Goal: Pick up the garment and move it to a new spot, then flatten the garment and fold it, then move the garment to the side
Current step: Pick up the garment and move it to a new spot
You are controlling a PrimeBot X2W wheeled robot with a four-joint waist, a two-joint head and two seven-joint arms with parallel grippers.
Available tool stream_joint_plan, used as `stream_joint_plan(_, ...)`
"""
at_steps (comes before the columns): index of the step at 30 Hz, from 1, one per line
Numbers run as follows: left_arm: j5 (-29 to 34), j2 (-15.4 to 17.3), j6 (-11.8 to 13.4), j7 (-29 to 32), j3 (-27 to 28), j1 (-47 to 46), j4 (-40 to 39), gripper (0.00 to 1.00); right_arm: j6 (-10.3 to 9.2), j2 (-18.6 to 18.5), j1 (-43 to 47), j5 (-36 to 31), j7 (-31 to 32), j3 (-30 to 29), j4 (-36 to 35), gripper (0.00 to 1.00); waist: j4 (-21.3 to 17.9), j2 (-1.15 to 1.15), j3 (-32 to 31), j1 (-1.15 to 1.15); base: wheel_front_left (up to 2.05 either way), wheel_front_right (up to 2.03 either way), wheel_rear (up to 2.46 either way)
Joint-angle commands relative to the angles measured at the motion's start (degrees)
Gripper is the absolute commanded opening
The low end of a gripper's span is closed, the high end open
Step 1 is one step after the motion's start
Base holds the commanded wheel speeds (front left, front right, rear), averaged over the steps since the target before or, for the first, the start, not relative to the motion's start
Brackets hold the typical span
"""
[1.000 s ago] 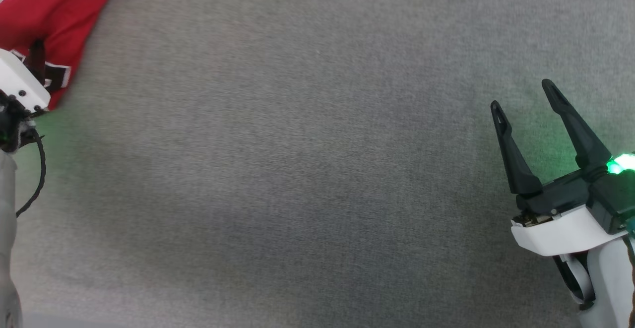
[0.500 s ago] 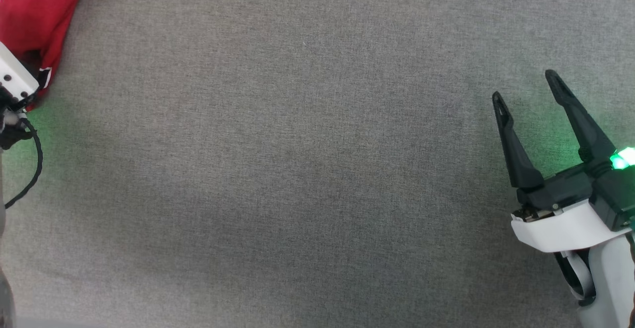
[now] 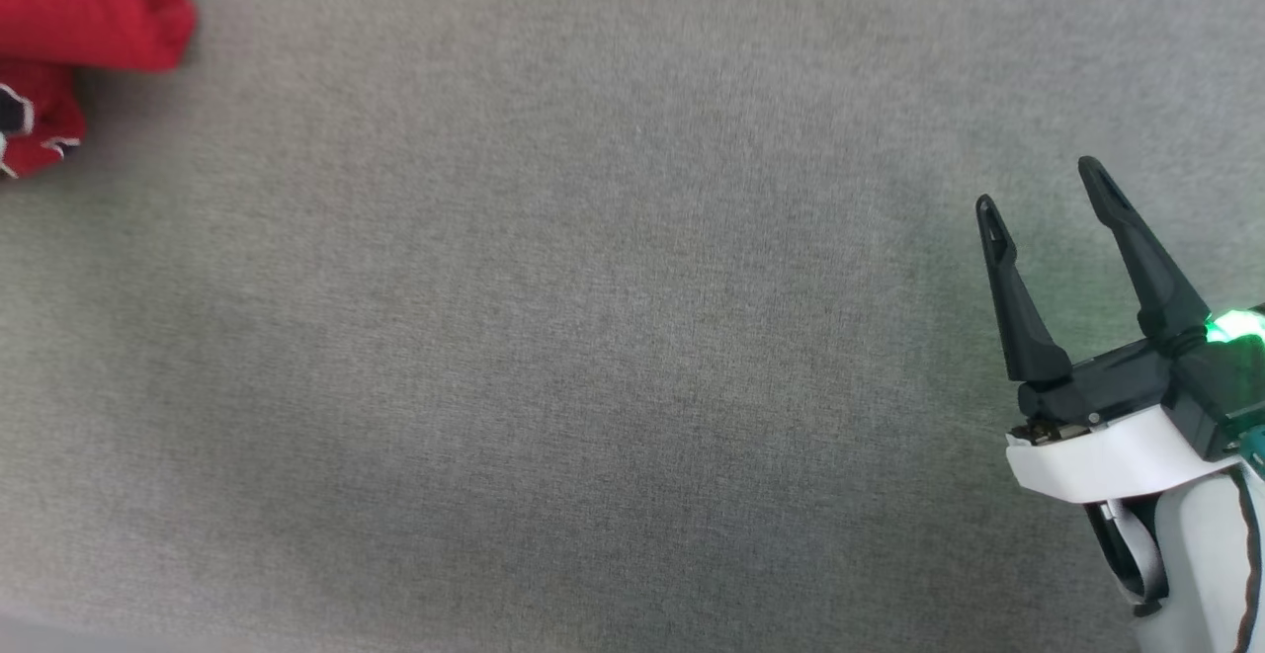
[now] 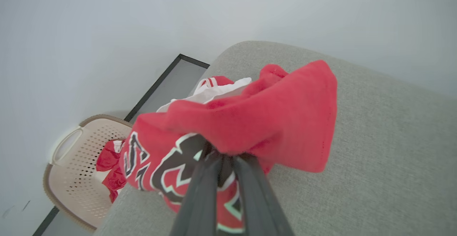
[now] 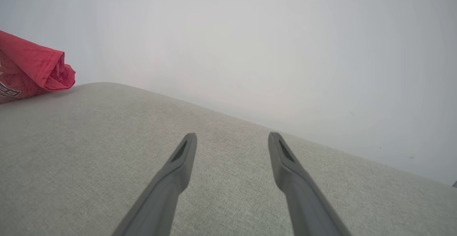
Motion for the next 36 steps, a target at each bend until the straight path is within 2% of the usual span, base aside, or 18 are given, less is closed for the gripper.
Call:
stream_joint_plan(1,0.4,0.6,-0.4,-1.0,-0.4,-0.9,-0.7,0.0,0.0,0.4,0.4,0.4,-0.4,0.1,0.3,1.0,0.3,0.0,-2.2,0.0,0.0,0.0,0.0)
stream_joint_plan(6,2.0,2.5,-1.2,-3.3,-2.4,-1.8,-3.6,0.0,0.0,1.1,1.2,0.8,-0.6,0.2,1.3,1.0,0.5,0.0,-5.9,0.0,0.0,0.0,0.0)
stream_joint_plan(13,2.3,4.1,-1.6,-2.2,-5.2,-2.6,-9.2,0.0,0.0,2.2,2.2,1.2,-0.6,-0.2,1.7,1.0,0.4,0.0,-9.6,0.0,0.0,0.0,0.0)
stream_joint_plan(19,0.7,5.5,-1.6,3.1,-8.1,-1.5,-19.0,0.0,0.0,3.4,3.2,1.0,-0.6,-1.8,0.8,1.0,-0.6,0.0,-12.4,0.0,0.0,0.0,0.0)
stream_joint_plan(23,-1.1,7.3,-1.6,9.3,-9.2,1.2,-31.1,0.0,0.0,4.4,4.3,0.9,-0.6,-3.7,0.2,1.0,-2.3,0.0,-14.0,0.0,0.0,0.0,0.0)
stream_joint_plan(27,-2.7,8.4,0.3,15.8,-9.3,4.8,-43.3,0.0,0.0,5.3,5.1,0.6,-0.6,-5.4,-0.5,1.0,-4.1,0.0,-14.7,0.0,0.0,0.0,0.0)
stream_joint_plan(36,-4.5,10.2,7.7,29.0,-10.8,14.5,-72.2,0.0,0.0,7.3,6.1,0.1,-0.7,-8.6,-1.4,1.0,-10.3,0.0,-15.6,0.0,0.0,0.0,0.0)
